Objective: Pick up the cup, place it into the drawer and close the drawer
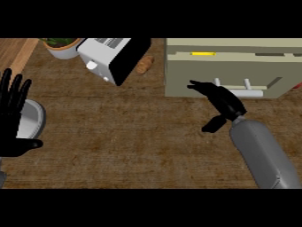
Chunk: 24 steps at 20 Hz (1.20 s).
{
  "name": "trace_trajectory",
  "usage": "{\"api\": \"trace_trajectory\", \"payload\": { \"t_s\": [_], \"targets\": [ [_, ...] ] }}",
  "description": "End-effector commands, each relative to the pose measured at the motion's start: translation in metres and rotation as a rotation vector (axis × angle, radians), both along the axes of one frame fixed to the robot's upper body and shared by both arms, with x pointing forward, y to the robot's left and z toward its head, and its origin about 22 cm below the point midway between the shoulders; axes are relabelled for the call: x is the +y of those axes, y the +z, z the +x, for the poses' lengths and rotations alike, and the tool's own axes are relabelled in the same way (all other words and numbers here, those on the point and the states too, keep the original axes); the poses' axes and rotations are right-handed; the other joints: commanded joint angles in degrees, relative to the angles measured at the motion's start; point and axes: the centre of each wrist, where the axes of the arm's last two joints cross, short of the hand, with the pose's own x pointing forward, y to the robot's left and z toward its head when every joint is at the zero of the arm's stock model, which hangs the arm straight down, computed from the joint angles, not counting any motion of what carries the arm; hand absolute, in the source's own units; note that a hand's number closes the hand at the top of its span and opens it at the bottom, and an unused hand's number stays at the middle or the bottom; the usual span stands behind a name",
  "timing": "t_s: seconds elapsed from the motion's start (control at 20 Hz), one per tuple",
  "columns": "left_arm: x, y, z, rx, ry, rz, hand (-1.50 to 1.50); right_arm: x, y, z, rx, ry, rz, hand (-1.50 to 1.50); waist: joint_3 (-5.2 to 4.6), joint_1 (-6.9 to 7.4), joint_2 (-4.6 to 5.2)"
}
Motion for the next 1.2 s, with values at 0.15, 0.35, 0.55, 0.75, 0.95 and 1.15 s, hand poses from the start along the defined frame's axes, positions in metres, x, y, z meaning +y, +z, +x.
{"api": "trace_trajectory", "payload": {
  "t_s": [0.15, 0.35, 0.55, 0.75, 0.95, 1.15],
  "targets": [
    [0.014, -0.001, -0.002, -0.003, -0.039, -0.002, -1.5, -0.018, 0.005, 0.04, 0.064, -0.015, 0.068, -1.5, 0.16, 1.19, 0.66],
    [0.011, -0.008, 0.008, 0.001, -0.024, -0.014, -1.5, -0.048, 0.026, 0.055, 0.074, -0.02, 0.053, -1.5, 0.2, 1.85, 1.22],
    [0.003, -0.01, 0.002, -0.006, -0.073, -0.008, -1.5, -0.058, 0.04, 0.064, 0.067, -0.052, 0.039, -1.5, 0.24, 3.08, 1.46],
    [0.007, -0.001, 0.009, -0.02, -0.051, 0.009, -1.5, -0.062, 0.056, 0.072, 0.076, -0.063, 0.037, -1.5, 0.26, 3.46, 1.58],
    [-0.01, -0.01, 0.003, -0.009, -0.09, -0.003, -1.5, -0.068, 0.059, 0.073, 0.074, -0.081, 0.051, -1.5, 0.34, 4.74, 1.87],
    [-0.003, -0.009, 0.015, -0.025, -0.071, 0.011, -1.5, -0.067, 0.06, 0.074, 0.074, -0.058, 0.046, -1.5, 0.29, 4.39, 2.39]
  ]
}}
